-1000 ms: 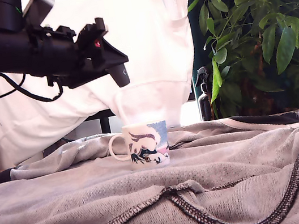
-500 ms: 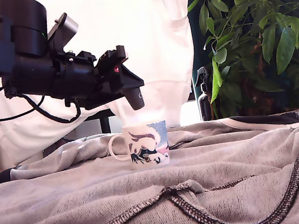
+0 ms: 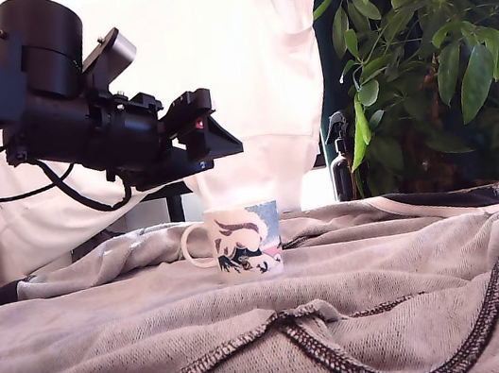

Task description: Pick the grey coffee capsule and place it inside the blue coffee cup

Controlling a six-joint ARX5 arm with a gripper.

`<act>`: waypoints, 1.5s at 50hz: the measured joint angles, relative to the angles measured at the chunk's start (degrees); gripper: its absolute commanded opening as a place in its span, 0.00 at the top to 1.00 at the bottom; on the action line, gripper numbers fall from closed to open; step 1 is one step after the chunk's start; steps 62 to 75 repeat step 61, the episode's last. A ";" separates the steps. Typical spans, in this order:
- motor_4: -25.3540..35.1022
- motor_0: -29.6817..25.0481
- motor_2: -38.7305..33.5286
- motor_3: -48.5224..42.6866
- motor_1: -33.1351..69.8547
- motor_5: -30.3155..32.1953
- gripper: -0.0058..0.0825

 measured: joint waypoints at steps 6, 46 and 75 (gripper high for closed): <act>0.04 0.00 0.20 0.04 0.00 0.04 0.34; -9.25 16.76 1.03 -32.61 -28.35 6.86 0.95; -10.71 24.74 1.03 -43.23 -36.26 8.57 0.95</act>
